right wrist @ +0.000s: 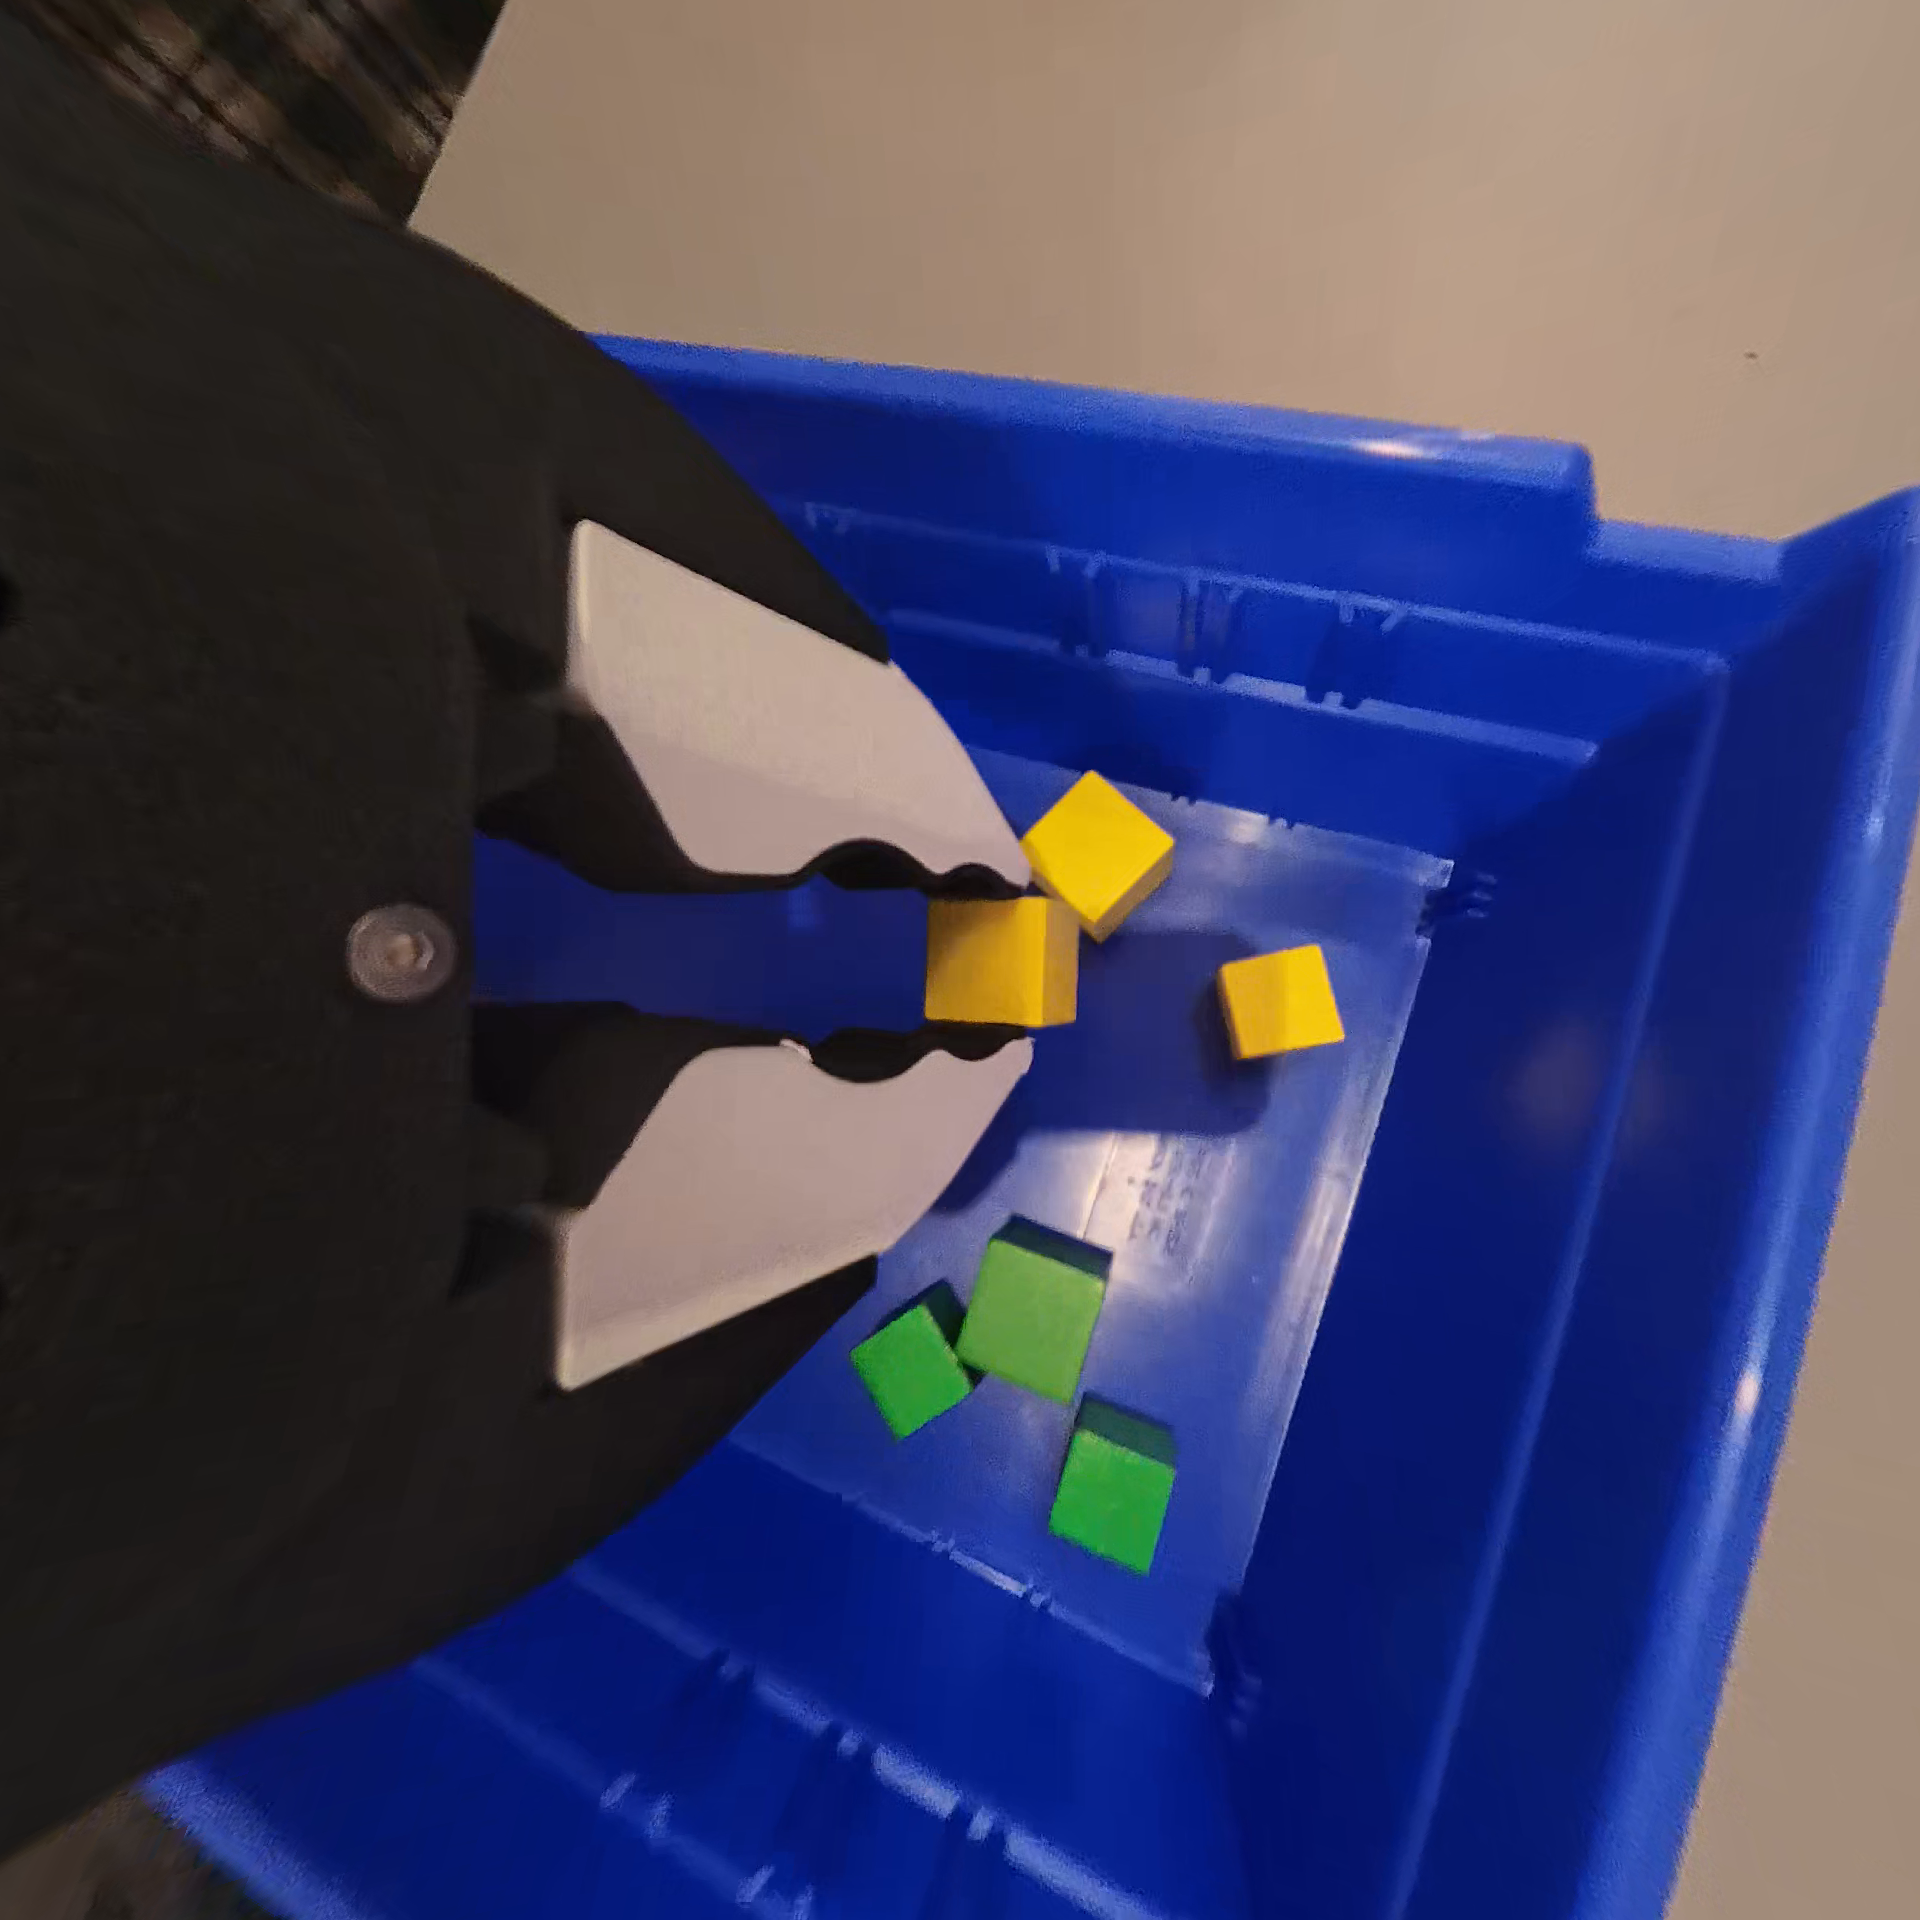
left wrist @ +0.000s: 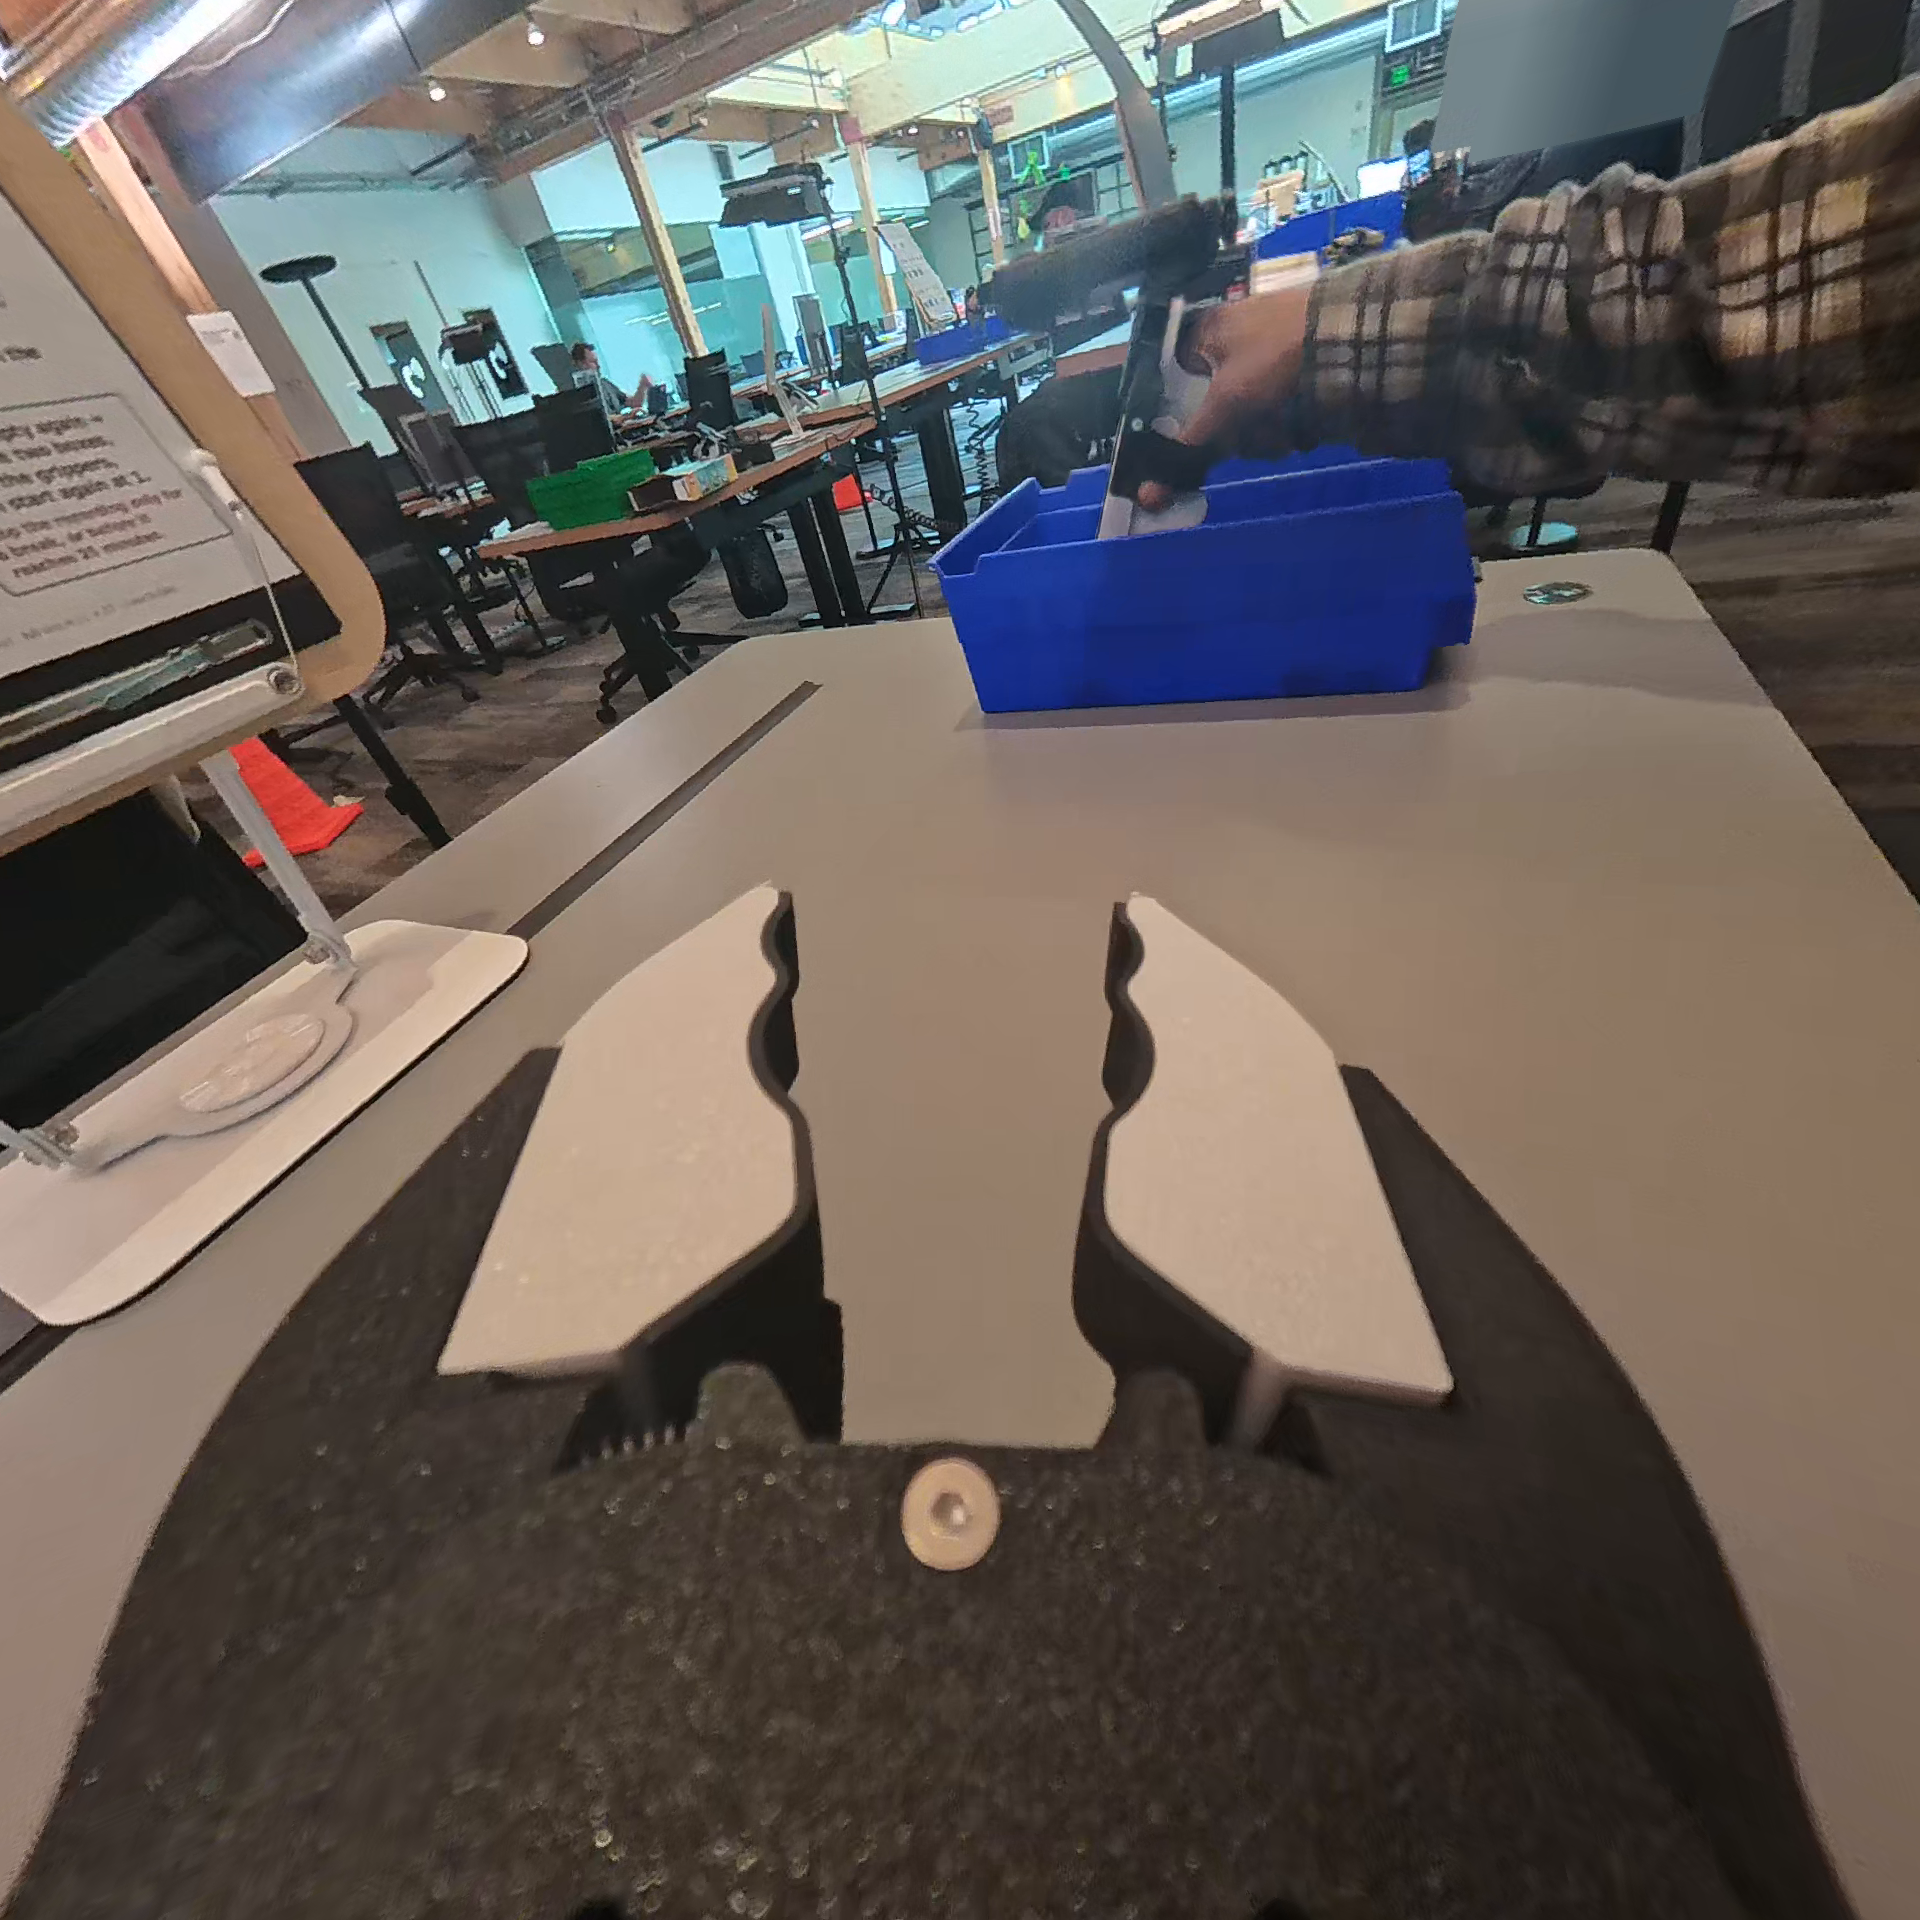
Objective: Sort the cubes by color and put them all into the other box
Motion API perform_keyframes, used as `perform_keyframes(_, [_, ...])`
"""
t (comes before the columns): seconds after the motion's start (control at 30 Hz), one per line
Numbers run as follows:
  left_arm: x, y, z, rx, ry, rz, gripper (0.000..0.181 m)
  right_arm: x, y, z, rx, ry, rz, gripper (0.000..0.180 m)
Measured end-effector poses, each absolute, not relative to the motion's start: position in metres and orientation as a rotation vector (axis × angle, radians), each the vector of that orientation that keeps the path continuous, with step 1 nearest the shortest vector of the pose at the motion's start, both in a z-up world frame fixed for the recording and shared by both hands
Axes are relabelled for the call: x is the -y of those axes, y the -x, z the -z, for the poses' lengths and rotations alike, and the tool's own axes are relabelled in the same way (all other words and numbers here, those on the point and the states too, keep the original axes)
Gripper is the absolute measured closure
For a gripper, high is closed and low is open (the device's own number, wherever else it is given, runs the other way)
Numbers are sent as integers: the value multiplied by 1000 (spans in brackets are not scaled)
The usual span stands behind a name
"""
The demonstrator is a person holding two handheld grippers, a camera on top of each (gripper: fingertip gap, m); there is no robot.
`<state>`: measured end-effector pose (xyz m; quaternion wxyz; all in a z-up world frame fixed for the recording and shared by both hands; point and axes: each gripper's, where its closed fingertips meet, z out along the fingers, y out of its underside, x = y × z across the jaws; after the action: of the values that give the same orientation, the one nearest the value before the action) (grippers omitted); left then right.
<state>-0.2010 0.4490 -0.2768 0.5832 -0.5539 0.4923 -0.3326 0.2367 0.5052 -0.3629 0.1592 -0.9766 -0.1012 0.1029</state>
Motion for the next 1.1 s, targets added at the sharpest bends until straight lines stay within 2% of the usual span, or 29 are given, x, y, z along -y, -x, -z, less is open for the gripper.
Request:
perform_keyframes(0.33, [-451, 185, 289, -1147, 1364, 789, 129, -521, -238, 389, 351, 2862, -253, 157])
perform_keyframes(0.43, [-450, 182, 289, -1165, 1356, 798, 129, -522, -237, 386, 349, 2852, -269, 135])
perform_keyframes(0.6, [-451, 189, 286, -1193, 1344, 785, 129, -507, -267, 320, 337, 2779, -114, 115])
perform_keyframes(0.77, [-446, 198, 284, -1166, 1323, 814, 129, -468, -343, 260, 90, 2803, 73, 121])
perform_keyframes(0.87, [-440, 197, 286, -1163, 1341, 833, 129, -438, -372, 276, -81, 2905, 38, 117])
perform_keyframes(1.0, [-435, 195, 283, -1158, 1338, 851, 128, -414, -372, 325, -253, 3016, -141, 110])
perform_keyframes(1.1, [-432, 195, 283, -1163, 1329, 847, 128, -410, -368, 351, -251, 3064, -180, 128])
